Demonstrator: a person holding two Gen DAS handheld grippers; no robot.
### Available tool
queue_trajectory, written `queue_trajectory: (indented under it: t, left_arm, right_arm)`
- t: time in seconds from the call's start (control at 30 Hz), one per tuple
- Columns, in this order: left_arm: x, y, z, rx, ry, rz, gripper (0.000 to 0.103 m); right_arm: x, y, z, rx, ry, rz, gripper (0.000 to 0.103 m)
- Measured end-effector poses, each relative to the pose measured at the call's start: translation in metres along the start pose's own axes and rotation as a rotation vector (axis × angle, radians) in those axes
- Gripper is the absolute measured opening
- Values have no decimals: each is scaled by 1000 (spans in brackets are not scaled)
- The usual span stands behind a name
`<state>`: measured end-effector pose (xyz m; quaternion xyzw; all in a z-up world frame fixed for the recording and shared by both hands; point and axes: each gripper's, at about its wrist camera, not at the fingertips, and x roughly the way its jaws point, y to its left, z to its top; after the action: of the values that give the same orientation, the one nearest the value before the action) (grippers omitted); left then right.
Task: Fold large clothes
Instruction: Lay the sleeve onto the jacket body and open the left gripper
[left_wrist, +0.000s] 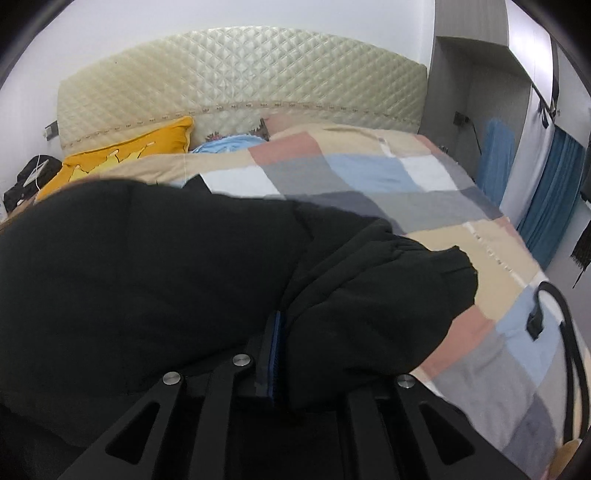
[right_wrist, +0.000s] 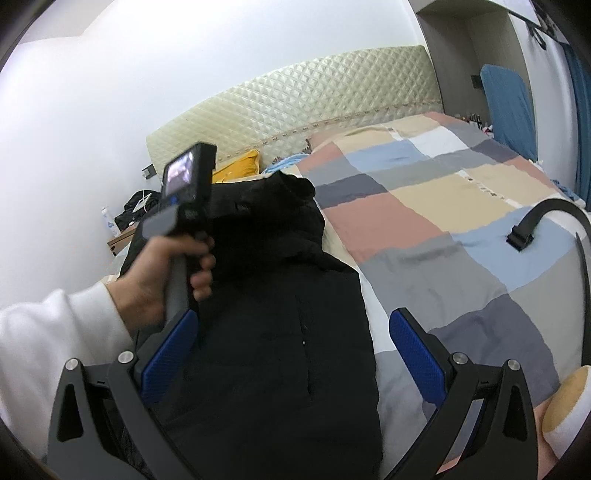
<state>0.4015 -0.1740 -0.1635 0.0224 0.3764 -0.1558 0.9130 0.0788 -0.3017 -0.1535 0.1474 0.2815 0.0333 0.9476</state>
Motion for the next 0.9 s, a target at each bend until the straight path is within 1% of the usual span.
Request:
queue_trajectory:
  t: [0.13,0.3,0.37,0.4,0.47,0.53,0.57,0.6,0.67,0.73,0.8,0.9]
  left_arm:
    - [12,0,-14,14,14,5,9]
    - [3,2,-17,5,-6,1,11]
    - [-2,2,-15,17,-20,19,12]
    - [-6,1,-14,22,-32,32,14]
    - [-18,0,-13,30,-59,60,27]
    - [-34,-5,-15,49,-96,106,56]
    - [-39,-5,-15,56,-109,117,59]
    - [-49,-7,-16,71,-129,124,60]
    - [-65,-6,-18,88,-146,112,60]
    - [-84,-2,-20,85,-160,111,60]
    - [-113,8,-22,68,-191,107,61]
    - [-154,23,-24,70,-217,130,61]
  right_arm:
    - [5,1,-1,4,8,-1,103]
    - [10,-3,-3,15,28,-6,103]
    - [9,-7,-3,26,22,-4,103]
    - [8,-8,-3,30,17,-5,103]
    - [7,-9,-2,30,8,-5,103]
    - [6,-8,-2,18,3,-13,103]
    - [7,-7,-2,12,3,-18,103]
    - [6,-6,-2,6,2,-20,103]
    - [5,-5,-2,-2,-3,-20,103]
    - [0,-3,-2,-14,-18,-15,103]
    - [-4,-1,-1,-26,-34,-8,103]
    - [-10,8,0,-60,-60,-2,103]
